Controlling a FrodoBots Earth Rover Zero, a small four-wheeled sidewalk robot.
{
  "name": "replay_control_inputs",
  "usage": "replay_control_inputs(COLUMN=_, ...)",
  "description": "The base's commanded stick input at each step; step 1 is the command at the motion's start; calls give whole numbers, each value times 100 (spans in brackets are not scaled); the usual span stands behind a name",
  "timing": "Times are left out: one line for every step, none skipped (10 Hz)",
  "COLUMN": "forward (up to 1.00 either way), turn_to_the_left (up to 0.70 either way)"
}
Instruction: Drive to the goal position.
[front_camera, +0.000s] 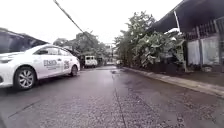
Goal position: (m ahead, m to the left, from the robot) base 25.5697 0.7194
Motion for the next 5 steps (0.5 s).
replay_control_inputs(forward=100, turn_to_the_left=0)
replay_control_inputs(forward=100, turn_to_the_left=0)
replay_control_inputs(forward=100, turn_to_the_left=0)
replay_control_inputs(forward=100, turn_to_the_left=0)
replay_control_inputs(forward=100, turn_to_the_left=0)
